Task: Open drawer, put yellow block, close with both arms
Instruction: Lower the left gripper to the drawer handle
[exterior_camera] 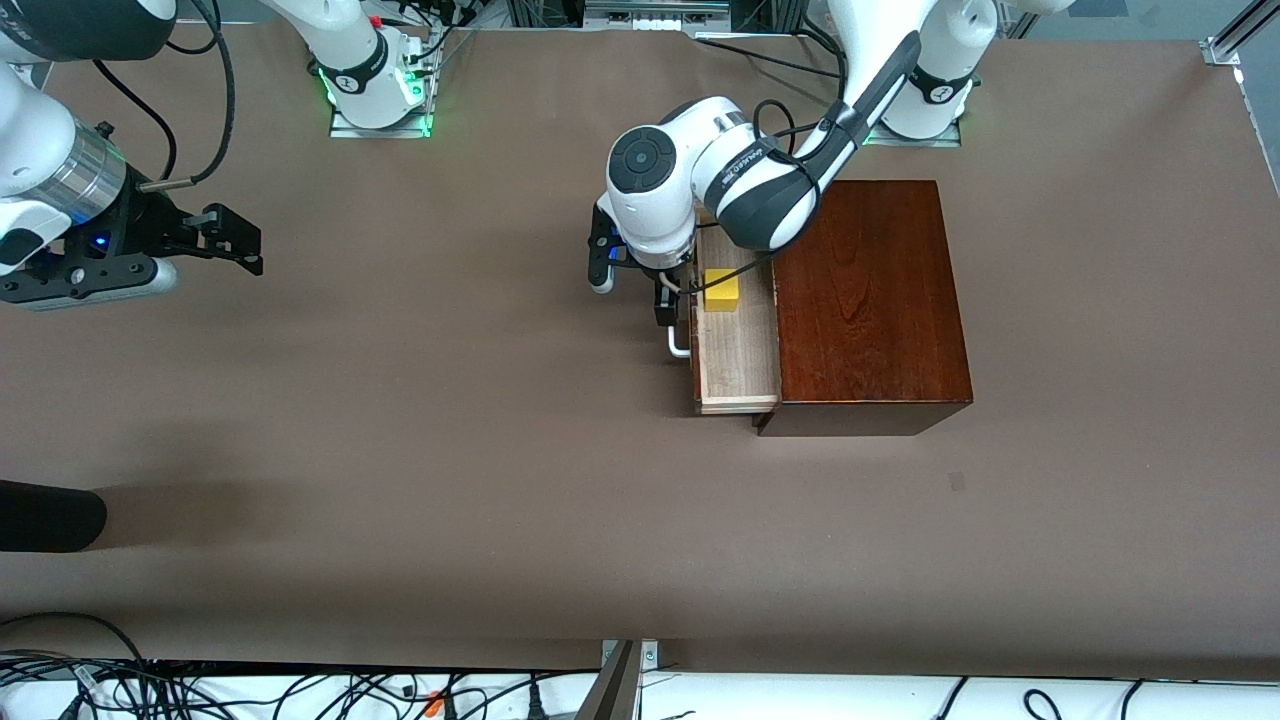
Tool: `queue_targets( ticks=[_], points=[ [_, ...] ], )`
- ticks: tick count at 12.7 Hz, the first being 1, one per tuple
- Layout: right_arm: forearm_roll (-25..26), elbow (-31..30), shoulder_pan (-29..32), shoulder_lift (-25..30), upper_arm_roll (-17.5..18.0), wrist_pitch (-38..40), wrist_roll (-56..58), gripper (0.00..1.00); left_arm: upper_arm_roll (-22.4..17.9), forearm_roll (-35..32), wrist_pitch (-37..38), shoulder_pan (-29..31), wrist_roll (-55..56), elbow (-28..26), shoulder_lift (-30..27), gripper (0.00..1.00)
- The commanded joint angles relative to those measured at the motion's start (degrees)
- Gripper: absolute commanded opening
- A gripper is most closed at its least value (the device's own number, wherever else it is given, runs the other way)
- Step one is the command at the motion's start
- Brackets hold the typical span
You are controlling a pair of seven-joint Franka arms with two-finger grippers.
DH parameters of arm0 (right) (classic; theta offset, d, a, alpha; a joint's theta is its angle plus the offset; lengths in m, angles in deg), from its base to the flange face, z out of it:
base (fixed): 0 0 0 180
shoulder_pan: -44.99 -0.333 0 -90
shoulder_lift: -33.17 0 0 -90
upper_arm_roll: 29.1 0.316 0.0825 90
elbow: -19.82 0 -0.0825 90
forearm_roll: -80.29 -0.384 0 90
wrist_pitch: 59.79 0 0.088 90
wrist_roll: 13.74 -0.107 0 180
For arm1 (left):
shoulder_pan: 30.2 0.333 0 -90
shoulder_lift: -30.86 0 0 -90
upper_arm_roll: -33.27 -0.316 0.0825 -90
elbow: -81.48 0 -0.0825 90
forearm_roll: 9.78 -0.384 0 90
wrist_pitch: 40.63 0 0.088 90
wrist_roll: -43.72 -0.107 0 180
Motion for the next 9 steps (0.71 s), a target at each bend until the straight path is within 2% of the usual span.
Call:
queue_targets(
  ticks=[1, 9],
  points=[
    [-1.39, -0.21, -0.22, 1.04, -0.15, 1.11, -1.82, 1.00, -0.79, -1.66, 1.15, -0.19, -2.87, 1.50, 0.69, 1.00],
    [-1.31, -0.21, -0.31, 0.95, 0.12, 0.58, -2.44, 1.00, -1.23, -1.75, 7.04, 2.09, -5.78, 1.68, 0.17, 1.00]
  ],
)
